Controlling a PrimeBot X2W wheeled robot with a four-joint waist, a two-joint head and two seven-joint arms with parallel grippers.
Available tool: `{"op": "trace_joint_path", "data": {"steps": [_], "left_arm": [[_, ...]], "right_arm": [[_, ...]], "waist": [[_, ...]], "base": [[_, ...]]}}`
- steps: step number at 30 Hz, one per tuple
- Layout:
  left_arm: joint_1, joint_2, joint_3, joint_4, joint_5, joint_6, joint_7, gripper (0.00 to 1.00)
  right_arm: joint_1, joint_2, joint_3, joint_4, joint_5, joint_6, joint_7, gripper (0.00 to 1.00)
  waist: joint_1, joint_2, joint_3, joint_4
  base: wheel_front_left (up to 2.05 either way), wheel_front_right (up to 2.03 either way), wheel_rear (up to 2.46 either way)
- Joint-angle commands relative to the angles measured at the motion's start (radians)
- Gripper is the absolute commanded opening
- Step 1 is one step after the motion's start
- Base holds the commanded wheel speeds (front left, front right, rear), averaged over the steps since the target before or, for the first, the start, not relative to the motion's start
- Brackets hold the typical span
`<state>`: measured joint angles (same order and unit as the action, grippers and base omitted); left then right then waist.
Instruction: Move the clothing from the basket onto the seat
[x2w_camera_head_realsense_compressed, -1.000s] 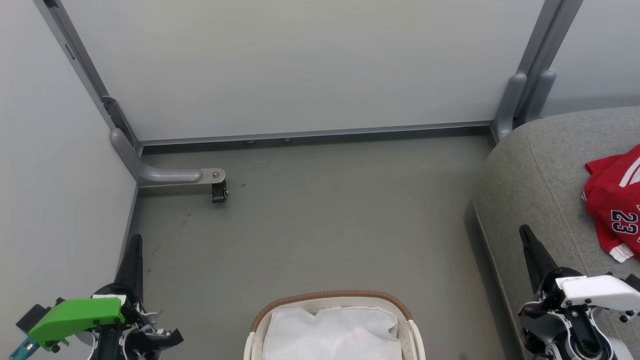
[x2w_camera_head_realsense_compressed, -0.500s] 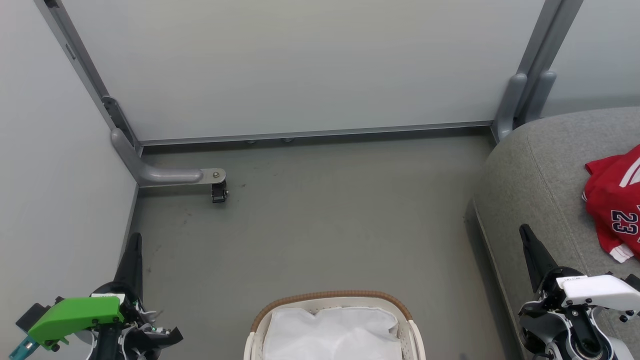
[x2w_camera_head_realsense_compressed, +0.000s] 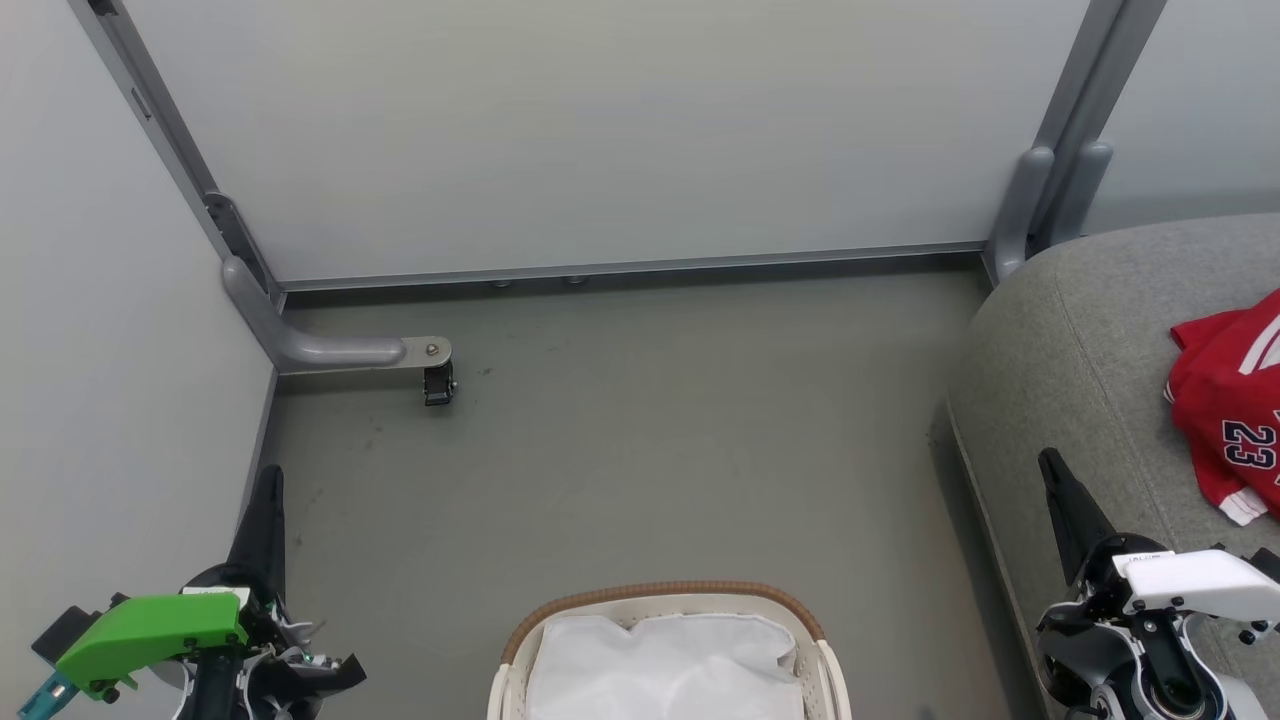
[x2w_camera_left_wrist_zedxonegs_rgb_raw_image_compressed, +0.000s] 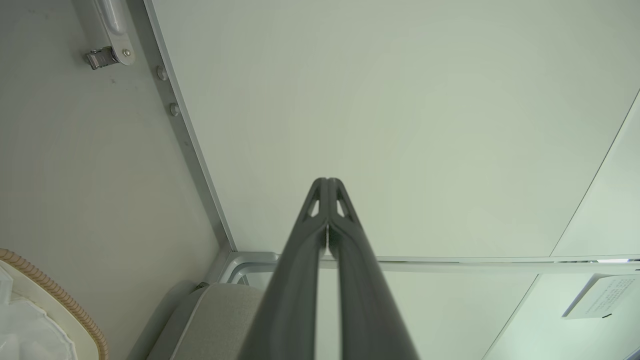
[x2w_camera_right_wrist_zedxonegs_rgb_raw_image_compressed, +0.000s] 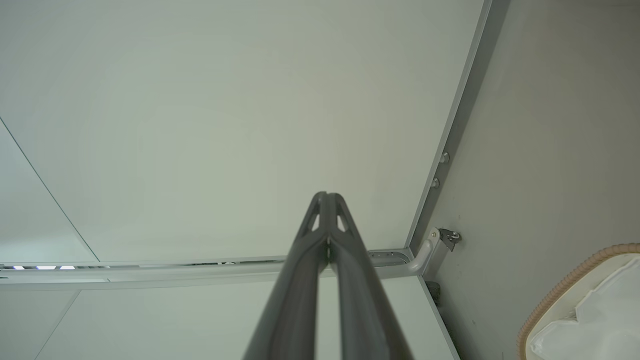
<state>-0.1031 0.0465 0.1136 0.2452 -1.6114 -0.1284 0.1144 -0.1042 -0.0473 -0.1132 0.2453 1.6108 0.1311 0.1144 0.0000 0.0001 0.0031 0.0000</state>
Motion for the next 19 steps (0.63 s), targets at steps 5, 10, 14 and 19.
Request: {"op": "trace_joint_path", "data": {"steps": [5, 10, 14, 19], "left_arm": [[-0.012, 0.007, 0.002, -0.002, -0.003, -0.004, 0.003, 0.0], [-0.012, 0.007, 0.002, -0.002, -0.003, -0.004, 0.003, 0.0], [-0.012, 0.007, 0.002, -0.002, -0.003, -0.004, 0.003, 0.0], [-0.012, 0.007, 0.002, -0.002, -0.003, -0.004, 0.003, 0.0]], "right_arm": [[-0.008, -0.006, -0.002, -0.004, 0.004, -0.001, 0.003, 0.0], [-0.008, -0.006, -0.002, -0.004, 0.004, -0.001, 0.003, 0.0], [-0.008, -0.006, -0.002, -0.004, 0.004, -0.001, 0.003, 0.0], [-0.008, -0.006, -0.002, -0.004, 0.004, -0.001, 0.003, 0.0]], "waist": [[0.0, -0.0001, 0.0, 0.0], [0.0, -0.0001, 0.0, 0.0], [0.0, -0.0001, 0.0, 0.0], [0.0, -0.0001, 0.0, 0.0]], "base": [[0.0, 0.0, 0.0], [0.0, 0.0, 0.0], [0.0, 0.0, 0.0], [0.0, 0.0, 0.0]]}}
